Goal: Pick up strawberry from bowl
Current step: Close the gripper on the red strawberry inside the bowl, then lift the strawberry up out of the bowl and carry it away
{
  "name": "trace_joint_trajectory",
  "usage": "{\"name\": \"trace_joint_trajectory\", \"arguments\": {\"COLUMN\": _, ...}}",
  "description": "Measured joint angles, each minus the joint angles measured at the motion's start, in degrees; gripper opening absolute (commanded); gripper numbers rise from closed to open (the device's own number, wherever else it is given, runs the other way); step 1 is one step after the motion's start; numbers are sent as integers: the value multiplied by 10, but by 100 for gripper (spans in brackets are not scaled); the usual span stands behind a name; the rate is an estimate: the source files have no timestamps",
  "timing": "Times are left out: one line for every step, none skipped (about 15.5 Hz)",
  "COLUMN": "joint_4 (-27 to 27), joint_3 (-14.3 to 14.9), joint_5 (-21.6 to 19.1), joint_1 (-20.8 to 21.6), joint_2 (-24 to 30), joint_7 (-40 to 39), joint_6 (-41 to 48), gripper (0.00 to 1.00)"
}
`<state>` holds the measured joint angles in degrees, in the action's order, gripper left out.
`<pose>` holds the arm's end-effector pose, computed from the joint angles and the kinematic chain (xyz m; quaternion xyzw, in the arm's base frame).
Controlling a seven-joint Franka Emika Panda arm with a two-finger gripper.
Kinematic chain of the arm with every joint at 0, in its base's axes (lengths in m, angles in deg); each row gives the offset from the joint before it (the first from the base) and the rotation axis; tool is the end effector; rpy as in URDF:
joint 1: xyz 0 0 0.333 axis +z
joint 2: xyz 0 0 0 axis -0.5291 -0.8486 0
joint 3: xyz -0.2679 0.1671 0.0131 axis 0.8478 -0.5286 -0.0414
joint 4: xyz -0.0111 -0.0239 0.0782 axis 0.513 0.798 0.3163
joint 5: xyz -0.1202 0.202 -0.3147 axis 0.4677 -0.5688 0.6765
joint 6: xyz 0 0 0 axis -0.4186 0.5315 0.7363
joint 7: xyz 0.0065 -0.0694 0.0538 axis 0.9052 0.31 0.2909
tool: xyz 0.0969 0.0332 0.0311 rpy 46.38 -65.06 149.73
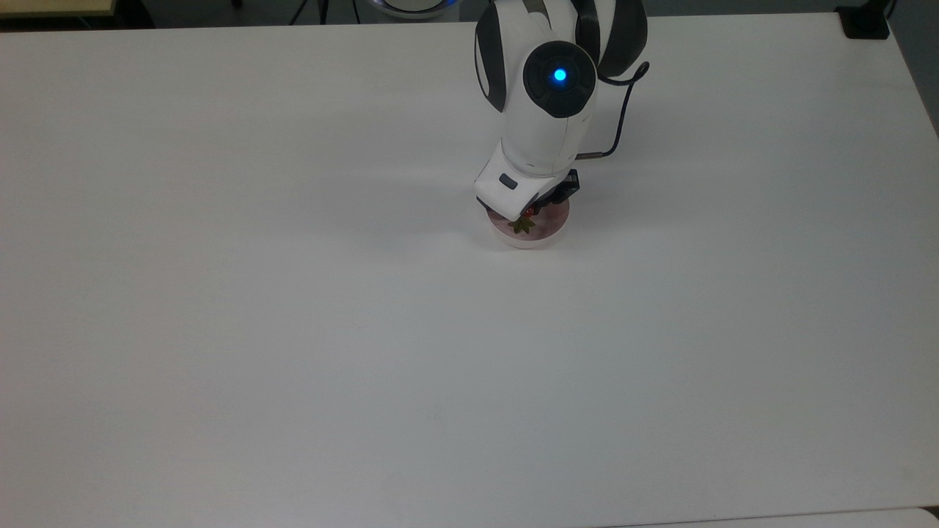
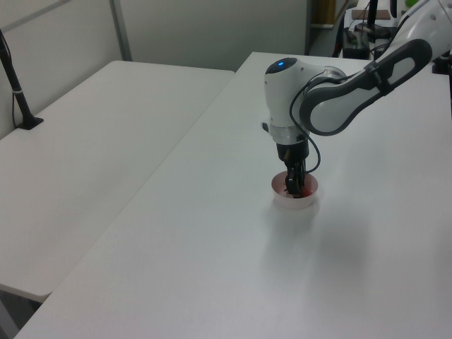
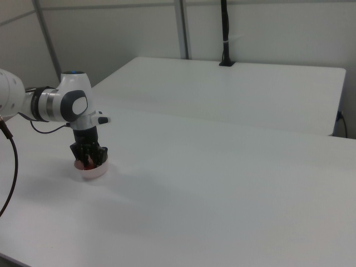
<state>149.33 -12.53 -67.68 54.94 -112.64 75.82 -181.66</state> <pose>0.6076 0.1957 0.3059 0.9947 0.0735 -0.0712 0.0080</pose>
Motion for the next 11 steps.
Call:
{"name": "trace_joint_trajectory", "arguments": {"joint_4": 0, "joint_3": 0, "joint_5": 0, "joint_1": 0, "joint_2": 0, "joint_7": 0, "joint_6": 0, "gripper": 33}}
{"name": "trace_joint_trajectory", "arguments": {"joint_4": -1, "joint_3": 0, "joint_5": 0, "joint_1": 0, "joint_2": 1, "joint_7": 0, "joint_6": 0, "gripper": 33}}
{"name": "trace_joint_trajectory", "arguments": {"joint_4": -2, "joint_3": 0, "joint_5": 0, "joint_1": 0, "joint_2": 2, "joint_7": 0, "joint_6": 0, "gripper": 33}}
{"name": "trace_joint_trajectory", "arguments": {"joint_4": -3, "joint_3": 0, "joint_5": 0, "joint_1": -1, "joint_2": 4, "joint_7": 0, "joint_6": 0, "gripper": 33}}
{"name": "trace_joint_trajectory", "arguments": {"joint_4": -5, "joint_3": 1, "joint_5": 0, "joint_1": -1, "joint_2": 8, "joint_7": 0, "joint_6": 2, "gripper": 33}}
{"name": "trace_joint_trajectory", "arguments": {"joint_4": -6, "joint_3": 4, "joint_5": 0, "joint_1": -2, "joint_2": 14, "joint_7": 0, "joint_6": 9, "gripper": 33}}
{"name": "trace_joint_trajectory", "arguments": {"joint_4": -9, "joint_3": 7, "joint_5": 0, "joint_1": -2, "joint_2": 22, "joint_7": -1, "joint_6": 19, "gripper": 33}}
{"name": "trace_joint_trajectory", "arguments": {"joint_4": -14, "joint_3": 12, "joint_5": -1, "joint_1": -4, "joint_2": 34, "joint_7": -6, "joint_6": 36, "gripper": 33}}
{"name": "trace_joint_trajectory", "arguments": {"joint_4": -20, "joint_3": 16, "joint_5": -4, "joint_1": -5, "joint_2": 45, "joint_7": -13, "joint_6": 56, "gripper": 32}}
{"name": "trace_joint_trajectory", "arguments": {"joint_4": -29, "joint_3": 22, "joint_5": -10, "joint_1": -6, "joint_2": 57, "joint_7": -23, "joint_6": 81, "gripper": 33}}
{"name": "trace_joint_trajectory", "arguments": {"joint_4": -39, "joint_3": 29, "joint_5": -17, "joint_1": -8, "joint_2": 69, "joint_7": -36, "joint_6": 108, "gripper": 33}}
